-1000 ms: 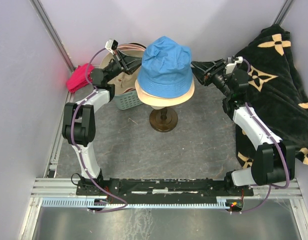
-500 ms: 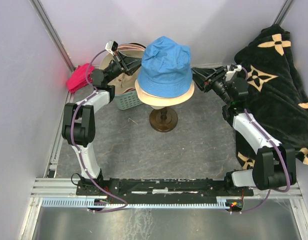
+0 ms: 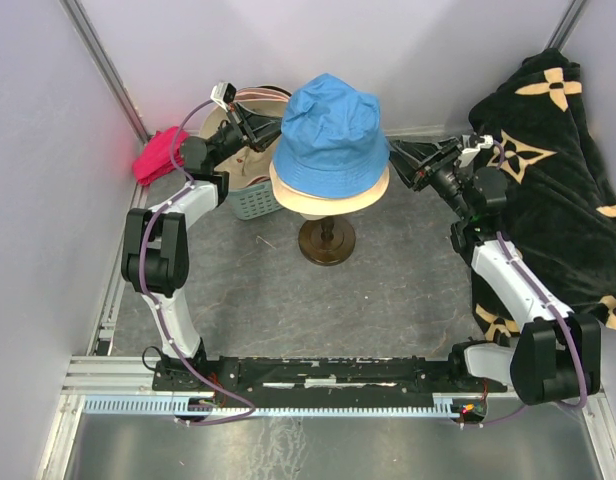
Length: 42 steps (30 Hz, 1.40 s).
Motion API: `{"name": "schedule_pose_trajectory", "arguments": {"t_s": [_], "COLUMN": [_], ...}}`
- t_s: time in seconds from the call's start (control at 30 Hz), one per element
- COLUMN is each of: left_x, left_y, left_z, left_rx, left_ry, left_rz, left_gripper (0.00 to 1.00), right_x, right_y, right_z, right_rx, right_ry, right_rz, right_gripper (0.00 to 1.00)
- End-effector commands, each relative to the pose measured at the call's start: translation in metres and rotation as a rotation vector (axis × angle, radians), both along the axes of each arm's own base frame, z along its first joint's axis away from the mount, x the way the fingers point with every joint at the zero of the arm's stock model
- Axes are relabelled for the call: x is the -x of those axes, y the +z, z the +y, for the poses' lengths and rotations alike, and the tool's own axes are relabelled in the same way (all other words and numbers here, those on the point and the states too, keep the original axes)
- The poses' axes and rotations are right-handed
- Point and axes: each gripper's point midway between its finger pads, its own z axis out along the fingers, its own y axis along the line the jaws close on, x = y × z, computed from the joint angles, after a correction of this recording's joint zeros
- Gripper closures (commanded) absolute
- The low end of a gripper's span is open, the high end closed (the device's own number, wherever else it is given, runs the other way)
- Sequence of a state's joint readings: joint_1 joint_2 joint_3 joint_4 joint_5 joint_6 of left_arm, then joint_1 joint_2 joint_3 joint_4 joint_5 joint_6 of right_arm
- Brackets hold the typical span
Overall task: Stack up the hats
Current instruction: Stack the hat on the hat.
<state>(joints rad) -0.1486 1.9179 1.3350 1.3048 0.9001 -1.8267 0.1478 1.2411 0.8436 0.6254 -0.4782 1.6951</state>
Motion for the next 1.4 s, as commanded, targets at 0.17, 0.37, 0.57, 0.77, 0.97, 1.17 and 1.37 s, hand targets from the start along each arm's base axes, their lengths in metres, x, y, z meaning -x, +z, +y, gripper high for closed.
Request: {"name": "schedule_pose_trajectory", "arguments": {"t_s": [0.17,0.37,0.57,0.77,0.97,1.17,1.37], "left_x": [0.011,0.012,0.012,0.014,0.016,0.018,0.020], "left_y": [0.002,0.001,-0.002,-0.005,-0.012,-0.025,-0.047], "left_z": [-0.003,-0.004,-0.007,-0.012,-0.011,-0.009,-0.008], "left_rx": [-0.058,-0.061,-0.066,-0.074,-0.081,-0.072,-0.096], "left_ry": [-0.012,-0.014,-0.020,-0.030,-0.025,-0.004,0.031], "left_rz": [-0.060,-0.063,-0.061,-0.059,-0.049,-0.024,0.010], "left_gripper": [0.97,0.97,0.97,0.97,0.97,0.97,0.97], "right_x": [0.030,0.030,0.024,0.020,0.018,0.019,0.019], "right_y": [0.025,0.021,0.020,0.021,0.012,-0.001,-0.031], "right_z": [0.000,0.003,0.020,0.033,0.030,0.030,0.028], "right_rx": [-0.015,-0.010,-0.012,-0.011,-0.010,0.012,0.043], "right_ry": [0.031,0.048,0.084,0.110,0.084,0.084,0.073], "right_rz": [-0.105,-0.101,-0.112,-0.121,-0.104,-0.074,0.008], "right_gripper": [0.52,0.51,0.51,0.54,0.82,0.98,0.98]}}
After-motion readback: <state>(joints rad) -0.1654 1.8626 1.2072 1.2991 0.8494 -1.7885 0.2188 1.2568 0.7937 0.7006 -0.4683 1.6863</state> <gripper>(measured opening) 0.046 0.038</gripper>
